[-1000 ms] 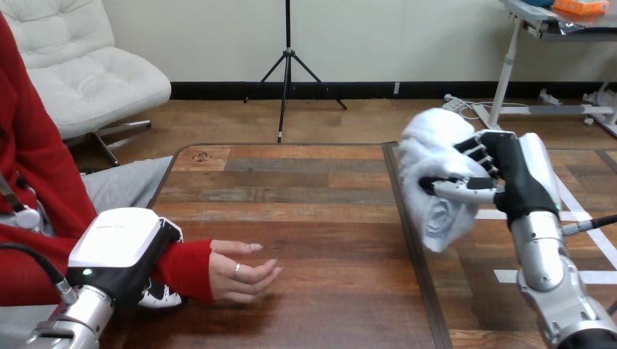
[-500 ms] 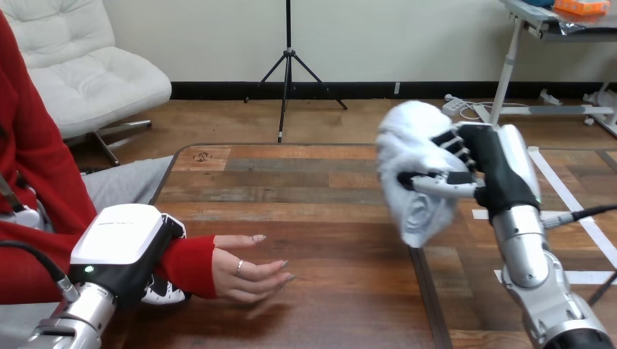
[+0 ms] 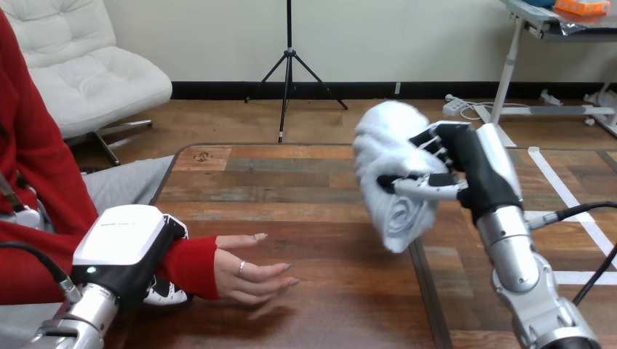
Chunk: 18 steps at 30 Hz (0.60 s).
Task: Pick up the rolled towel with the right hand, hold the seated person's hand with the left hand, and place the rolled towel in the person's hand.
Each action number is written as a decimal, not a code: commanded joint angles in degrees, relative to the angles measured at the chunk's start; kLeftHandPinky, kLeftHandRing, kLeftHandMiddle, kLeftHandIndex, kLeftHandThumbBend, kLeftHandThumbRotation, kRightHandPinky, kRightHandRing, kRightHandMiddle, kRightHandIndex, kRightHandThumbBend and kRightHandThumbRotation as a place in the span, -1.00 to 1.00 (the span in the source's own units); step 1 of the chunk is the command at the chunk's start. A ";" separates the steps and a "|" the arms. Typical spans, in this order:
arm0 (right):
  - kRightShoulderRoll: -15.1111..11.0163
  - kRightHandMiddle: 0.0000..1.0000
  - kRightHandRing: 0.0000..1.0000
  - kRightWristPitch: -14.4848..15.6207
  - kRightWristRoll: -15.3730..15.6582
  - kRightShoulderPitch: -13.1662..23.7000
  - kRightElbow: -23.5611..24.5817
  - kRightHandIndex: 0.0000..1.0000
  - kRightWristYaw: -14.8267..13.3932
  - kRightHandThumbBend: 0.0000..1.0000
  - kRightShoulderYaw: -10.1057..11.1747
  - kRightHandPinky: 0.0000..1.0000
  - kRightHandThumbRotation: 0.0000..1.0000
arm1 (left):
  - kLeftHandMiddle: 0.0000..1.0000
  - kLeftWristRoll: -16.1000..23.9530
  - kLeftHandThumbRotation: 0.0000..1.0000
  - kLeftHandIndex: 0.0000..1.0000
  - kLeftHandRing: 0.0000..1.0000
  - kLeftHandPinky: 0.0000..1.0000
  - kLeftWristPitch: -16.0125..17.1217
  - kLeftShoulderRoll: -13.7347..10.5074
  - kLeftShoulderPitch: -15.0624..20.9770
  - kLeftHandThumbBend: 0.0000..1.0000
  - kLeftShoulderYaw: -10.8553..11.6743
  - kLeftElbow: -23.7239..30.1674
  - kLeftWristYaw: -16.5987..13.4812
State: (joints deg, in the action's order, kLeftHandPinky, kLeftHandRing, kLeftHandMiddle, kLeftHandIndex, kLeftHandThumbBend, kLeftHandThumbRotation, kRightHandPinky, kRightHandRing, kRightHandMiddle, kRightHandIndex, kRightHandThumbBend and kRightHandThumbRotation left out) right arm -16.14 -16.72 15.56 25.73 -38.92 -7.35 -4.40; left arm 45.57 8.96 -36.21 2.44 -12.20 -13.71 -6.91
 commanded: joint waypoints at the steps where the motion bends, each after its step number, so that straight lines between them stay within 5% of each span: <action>1: 1.35 -0.22 -0.36 1.04 -1.80 1.83 9.48 -0.12 1.50 0.45 0.56 -0.47 -1.00 | -0.31 -1.55 -1.00 -0.30 -0.41 -0.49 2.45 2.35 12.95 0.30 1.24 5.04 -1.99; 18: 3.21 -0.24 -0.36 5.03 -1.14 -1.02 17.35 -0.14 4.89 0.47 0.22 -0.49 -1.00 | -0.29 -1.35 -1.00 -0.27 -0.40 -0.50 1.93 3.76 16.34 0.42 1.29 4.68 -0.87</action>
State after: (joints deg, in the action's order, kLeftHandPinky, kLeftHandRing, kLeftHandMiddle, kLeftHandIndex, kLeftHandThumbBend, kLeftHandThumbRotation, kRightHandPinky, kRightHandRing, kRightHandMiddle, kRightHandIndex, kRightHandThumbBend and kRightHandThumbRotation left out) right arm -13.46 -12.04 15.58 21.51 -33.56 -3.31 -4.54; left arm 45.59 8.79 -35.00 3.35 -12.23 -14.03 -5.36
